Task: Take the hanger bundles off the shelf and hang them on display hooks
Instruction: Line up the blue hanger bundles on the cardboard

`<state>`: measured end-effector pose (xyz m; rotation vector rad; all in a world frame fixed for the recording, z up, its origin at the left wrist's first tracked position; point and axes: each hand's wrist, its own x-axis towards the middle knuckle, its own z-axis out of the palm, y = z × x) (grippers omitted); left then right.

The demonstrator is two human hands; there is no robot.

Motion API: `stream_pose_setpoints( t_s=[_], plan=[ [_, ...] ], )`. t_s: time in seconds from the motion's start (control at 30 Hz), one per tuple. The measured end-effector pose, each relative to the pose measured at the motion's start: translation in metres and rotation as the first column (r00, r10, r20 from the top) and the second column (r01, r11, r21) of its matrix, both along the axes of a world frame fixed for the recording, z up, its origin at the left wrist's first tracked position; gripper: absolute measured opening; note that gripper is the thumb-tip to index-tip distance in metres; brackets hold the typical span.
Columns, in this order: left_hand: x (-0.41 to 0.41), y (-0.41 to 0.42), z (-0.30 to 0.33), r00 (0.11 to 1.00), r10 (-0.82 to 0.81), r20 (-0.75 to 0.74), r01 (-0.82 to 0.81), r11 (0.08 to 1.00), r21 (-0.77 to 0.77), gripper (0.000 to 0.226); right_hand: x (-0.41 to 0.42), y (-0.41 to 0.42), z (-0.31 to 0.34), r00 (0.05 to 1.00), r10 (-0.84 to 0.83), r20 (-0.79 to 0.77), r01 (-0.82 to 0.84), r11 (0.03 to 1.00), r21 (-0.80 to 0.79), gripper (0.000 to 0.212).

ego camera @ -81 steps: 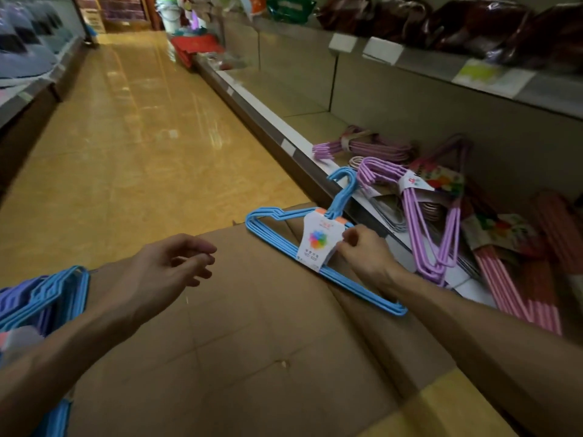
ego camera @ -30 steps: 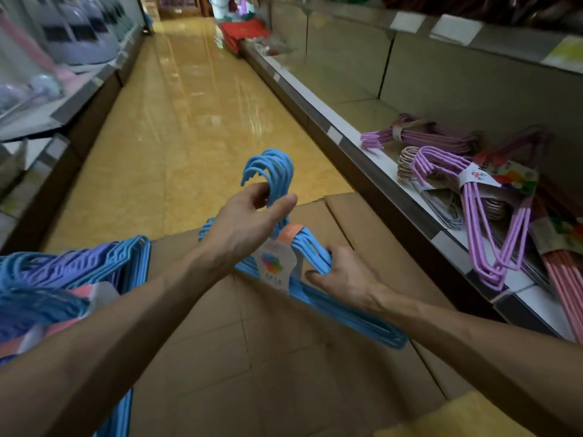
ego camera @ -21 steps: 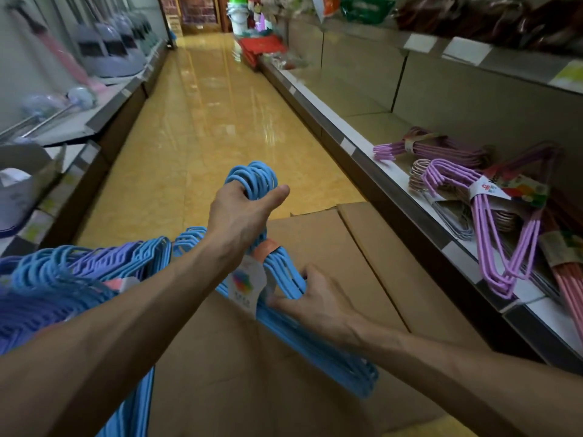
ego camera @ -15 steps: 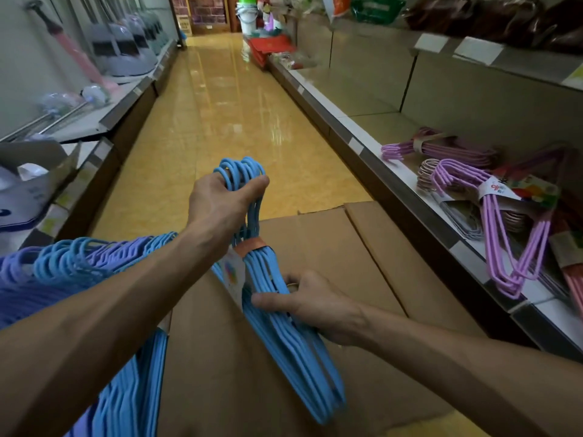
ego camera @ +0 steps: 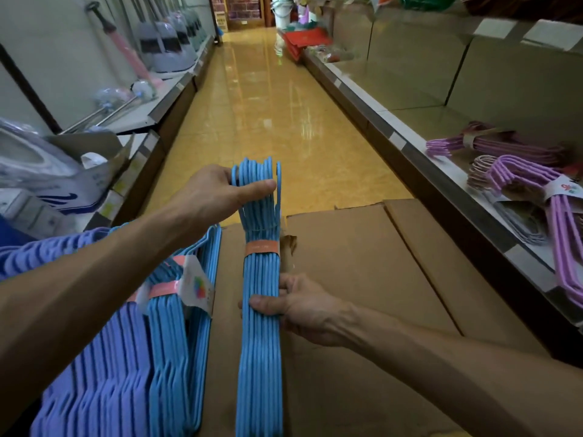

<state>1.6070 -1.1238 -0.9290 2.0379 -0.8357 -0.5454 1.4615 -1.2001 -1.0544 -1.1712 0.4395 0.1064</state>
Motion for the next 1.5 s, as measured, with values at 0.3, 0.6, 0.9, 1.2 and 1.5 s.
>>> stream_pose_setpoints(
  t_s=[0.3,0.6,0.9,1.2,1.5],
  plan=[
    [0.054,0.057,-0.005,0.897,-0.133,0.421,-0.037,0.927,0.372,0.084,0.048,0.034,-0.031,0.999,-0.037,0.007,0.037,0.996,-0.084,0.015],
    [0.09,0.087,-0.031,0.781,-0.246,0.574,-0.091,0.865,0.494,0.071,0.079,0.056,-0.074,0.999,0.048,-0.026,-0.053,0.953,-0.299,0.017],
    [0.106,0.1,-0.053,0.812,-0.299,0.501,0.039,0.885,0.465,0.088,0.101,0.072,-0.088,0.996,0.066,-0.066,-0.083,0.949,-0.305,0.022],
    [0.094,0.089,-0.06,0.817,-0.199,0.541,-0.101,0.875,0.474,0.087,0.101,0.063,-0.074,0.967,0.163,-0.195,-0.236,0.863,-0.446,0.03],
    [0.069,0.065,-0.035,0.794,-0.123,0.596,-0.093,0.943,0.319,0.069,0.059,0.014,-0.032,0.966,0.07,-0.25,-0.223,0.718,-0.659,0.025]
  ],
)
